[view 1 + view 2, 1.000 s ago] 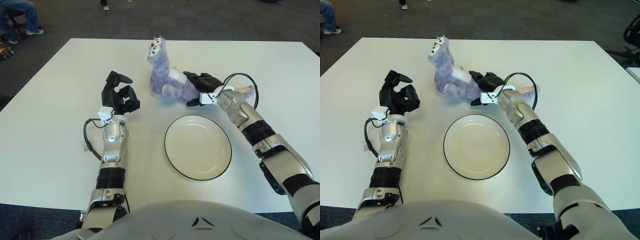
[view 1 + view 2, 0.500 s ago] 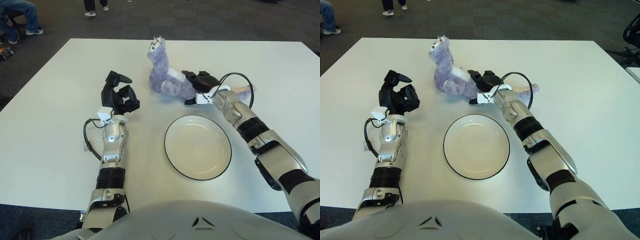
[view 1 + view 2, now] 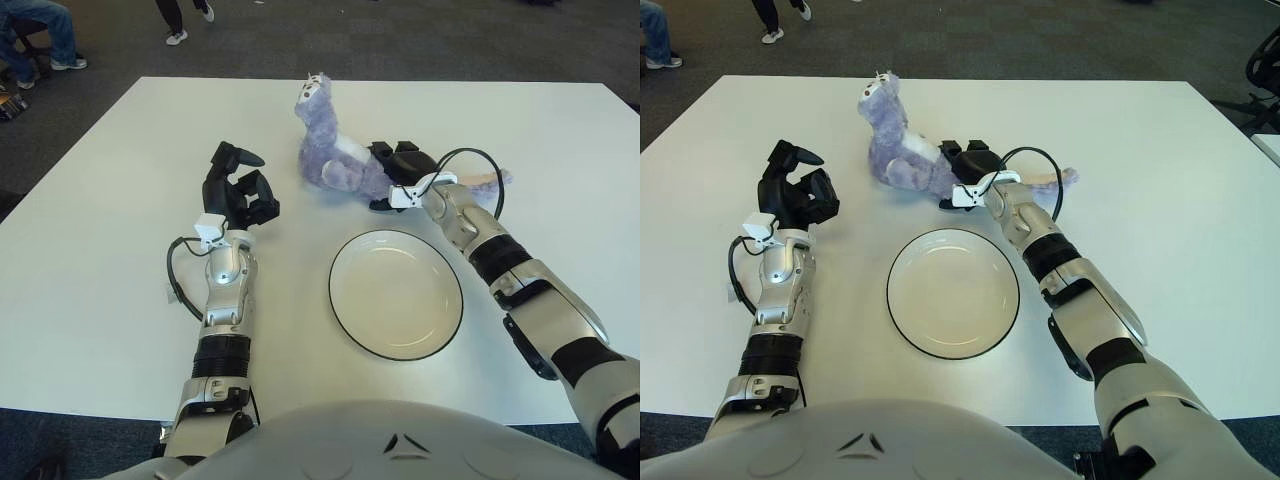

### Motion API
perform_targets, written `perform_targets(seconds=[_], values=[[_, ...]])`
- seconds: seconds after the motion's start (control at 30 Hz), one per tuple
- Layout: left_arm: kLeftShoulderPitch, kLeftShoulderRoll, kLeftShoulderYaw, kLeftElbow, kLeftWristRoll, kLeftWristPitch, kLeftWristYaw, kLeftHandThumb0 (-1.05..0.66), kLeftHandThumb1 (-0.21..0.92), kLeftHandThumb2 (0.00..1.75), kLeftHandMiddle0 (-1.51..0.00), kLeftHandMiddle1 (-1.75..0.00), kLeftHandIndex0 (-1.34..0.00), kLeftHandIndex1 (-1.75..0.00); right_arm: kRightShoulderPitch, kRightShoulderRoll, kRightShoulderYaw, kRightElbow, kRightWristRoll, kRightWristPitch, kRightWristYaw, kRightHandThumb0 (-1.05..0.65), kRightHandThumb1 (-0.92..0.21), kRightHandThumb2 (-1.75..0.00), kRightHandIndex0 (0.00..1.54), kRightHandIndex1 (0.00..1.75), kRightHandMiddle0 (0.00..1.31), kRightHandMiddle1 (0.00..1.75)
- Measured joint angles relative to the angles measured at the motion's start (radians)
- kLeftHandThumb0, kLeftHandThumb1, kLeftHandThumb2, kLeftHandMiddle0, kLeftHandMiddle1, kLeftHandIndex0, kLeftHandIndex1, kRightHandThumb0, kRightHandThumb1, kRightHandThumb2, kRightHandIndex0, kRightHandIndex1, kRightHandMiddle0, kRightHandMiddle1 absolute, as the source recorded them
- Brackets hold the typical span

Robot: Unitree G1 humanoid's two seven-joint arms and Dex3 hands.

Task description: Put the doll into the plate.

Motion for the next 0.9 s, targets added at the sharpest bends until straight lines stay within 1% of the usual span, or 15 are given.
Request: perform_targets(seconds=[0.03, 0.07, 0.1, 0.13, 0.17, 0.2, 0.23, 0.27, 0.3, 0.33, 0.4, 0.5, 0.7, 0.9], values=[[0.000, 0.000, 0.000, 0.000, 0.000, 0.000, 0.001, -0.46, 0.36, 1.25, -1.28, -1.75, -0.57, -1.75, 0.000, 0.000, 0.000, -0.002, 0.000, 0.000, 0.000, 0.42, -0.38, -1.22, 0.54, 1.74, 0.07, 1.64], [0.000, 0.000, 0.000, 0.000, 0.000, 0.000, 0.001, -0.46, 0.36, 1.25, -1.28, -1.75, -0.57, -1.75, 0.000, -0.001, 0.000, -0.004, -0.001, 0.000, 0.000, 0.42, -0.38, -1.23, 0.54, 1.75, 0.08, 1.66], [0.000, -0.001, 0.000, 0.000, 0.001, 0.000, 0.002, -0.46, 0.36, 1.26, -1.28, -1.75, -0.57, -1.75, 0.000, -0.001, 0.001, -0.007, -0.001, -0.002, 0.000, 0.43, -0.37, -1.23, 0.54, 1.75, 0.15, 1.69], [0.000, -0.001, 0.000, -0.001, 0.002, 0.000, 0.003, -0.46, 0.36, 1.26, -1.28, -1.75, -0.57, -1.75, 0.000, -0.002, 0.001, -0.008, -0.003, -0.007, -0.003, 0.43, -0.37, -1.23, 0.55, 1.75, 0.18, 1.70], [0.000, -0.001, 0.000, -0.001, 0.003, 0.000, 0.004, -0.46, 0.36, 1.26, -1.28, -1.75, -0.57, -1.75, 0.001, -0.005, 0.002, -0.010, -0.003, -0.014, -0.008, 0.44, -0.37, -1.24, 0.55, 1.75, 0.24, 1.72], [0.000, -0.001, 0.000, -0.002, 0.005, 0.000, 0.006, -0.46, 0.36, 1.26, -1.28, -1.75, -0.57, -1.75, 0.003, -0.007, 0.002, -0.012, -0.003, -0.027, -0.016, 0.44, -0.36, -1.25, 0.56, 1.75, 0.30, 1.73], [0.000, -0.002, 0.000, -0.002, 0.006, 0.000, 0.008, -0.46, 0.36, 1.26, -1.28, -1.75, -0.57, -1.75, 0.005, -0.009, 0.002, -0.012, -0.003, -0.036, -0.022, 0.45, -0.35, -1.27, 0.57, 1.75, 0.40, 1.73], [0.000, -0.002, 0.000, -0.003, 0.009, 0.000, 0.010, -0.46, 0.36, 1.25, -1.29, -1.75, -0.57, -1.75, 0.008, -0.013, 0.001, -0.012, -0.003, -0.050, -0.029, 0.46, -0.34, -1.28, 0.58, 1.75, 0.46, 1.74], [0.000, -0.002, 0.000, -0.003, 0.011, 0.000, 0.011, -0.46, 0.37, 1.25, -1.29, -1.75, -0.57, -1.75, 0.010, -0.017, 0.000, -0.011, -0.001, -0.062, -0.033, 0.47, -0.31, -1.31, 0.60, 1.75, 0.55, 1.74], [0.000, -0.002, 0.000, -0.003, 0.012, 0.000, 0.012, -0.46, 0.37, 1.25, -1.29, -1.75, -0.57, -1.75, 0.012, -0.021, -0.003, -0.008, 0.003, -0.077, -0.038, 0.47, -0.30, -1.32, 0.61, 1.75, 0.58, 1.74], [0.000, -0.002, 0.000, -0.003, 0.012, 0.000, 0.012, -0.46, 0.38, 1.23, -1.29, -1.75, -0.56, -1.75, 0.013, -0.024, -0.014, 0.008, 0.016, -0.099, -0.045, 0.49, -0.27, -1.37, 0.64, 1.75, 0.70, 1.74], [0.000, -0.003, 0.000, -0.003, 0.012, 0.000, 0.012, -0.45, 0.40, 1.21, -1.29, -1.75, -0.55, -1.75, 0.012, -0.022, -0.038, 0.038, 0.052, -0.133, -0.050, 0.50, -0.24, -1.41, 0.67, 1.75, 0.80, 1.75], [0.000, -0.003, 0.000, -0.001, 0.011, -0.002, 0.012, -0.45, 0.41, 1.20, -1.28, -1.75, -0.54, -1.75, 0.009, -0.005, -0.086, 0.088, 0.129, -0.167, -0.050, 0.52, -0.20, -1.45, 0.70, 1.75, 0.90, 1.75], [0.000, -0.003, 0.000, -0.001, 0.011, -0.008, 0.012, -0.45, 0.40, 1.20, -1.28, -1.75, -0.54, -1.75, 0.001, 0.006, -0.105, 0.119, 0.164, -0.180, -0.050, 0.52, -0.19, -1.47, 0.71, 1.75, 0.91, 1.75]])
